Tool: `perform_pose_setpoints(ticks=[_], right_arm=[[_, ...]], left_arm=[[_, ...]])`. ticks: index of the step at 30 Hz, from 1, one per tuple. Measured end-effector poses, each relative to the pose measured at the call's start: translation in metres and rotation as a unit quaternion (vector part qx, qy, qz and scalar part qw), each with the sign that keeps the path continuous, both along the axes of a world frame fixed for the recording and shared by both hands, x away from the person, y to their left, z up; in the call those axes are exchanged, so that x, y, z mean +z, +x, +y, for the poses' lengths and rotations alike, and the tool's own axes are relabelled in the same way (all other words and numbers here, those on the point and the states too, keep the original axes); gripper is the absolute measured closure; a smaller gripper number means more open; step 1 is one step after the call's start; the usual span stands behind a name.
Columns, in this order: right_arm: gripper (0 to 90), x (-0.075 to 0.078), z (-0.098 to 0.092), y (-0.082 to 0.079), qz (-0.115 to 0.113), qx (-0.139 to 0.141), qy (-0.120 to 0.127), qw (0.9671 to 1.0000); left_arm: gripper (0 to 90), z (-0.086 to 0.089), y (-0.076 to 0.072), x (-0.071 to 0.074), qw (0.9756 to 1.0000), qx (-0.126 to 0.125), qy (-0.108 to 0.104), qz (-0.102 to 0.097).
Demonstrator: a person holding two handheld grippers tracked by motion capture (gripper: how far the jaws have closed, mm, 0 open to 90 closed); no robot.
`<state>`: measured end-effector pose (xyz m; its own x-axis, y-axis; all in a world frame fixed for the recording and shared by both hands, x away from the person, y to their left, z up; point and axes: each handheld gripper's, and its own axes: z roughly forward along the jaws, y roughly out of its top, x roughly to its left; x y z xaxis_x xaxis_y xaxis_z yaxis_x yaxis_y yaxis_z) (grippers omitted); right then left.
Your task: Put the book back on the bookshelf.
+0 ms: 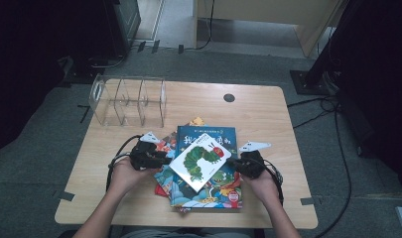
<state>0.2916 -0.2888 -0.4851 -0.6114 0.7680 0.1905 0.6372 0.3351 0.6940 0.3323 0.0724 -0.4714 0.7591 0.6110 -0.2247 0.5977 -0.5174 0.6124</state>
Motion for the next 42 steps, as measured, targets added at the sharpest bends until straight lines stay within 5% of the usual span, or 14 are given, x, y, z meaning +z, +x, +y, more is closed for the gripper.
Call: perform_pose_setpoints(ticks=[17,30,34,42], right_arm=[[89.9,-0.001,0.014,0.011,-0.003,0.03,0.002,0.9995],[89.9,0.001,0.014,0.009,-0.005,0.055,-0.01,0.9984],[89.8,0.001,0.02,0.005,-0.007,0.068,-0.012,0.9976],[89.9,0.0,0.027,0.005,-0.029,0.075,-0.021,0.9966]], left_arm=[[57.3,0.008,-0.02,0.0,0.9998,0.007,0.0,0.018],[29.5,0.017,-0.003,0.009,0.9993,0.035,-0.001,0.012],[26.7,0.016,-0.001,0.011,0.9986,0.025,-0.017,0.042],[27.0,0.01,-0.003,0.017,0.9978,0.018,-0.026,0.059]])
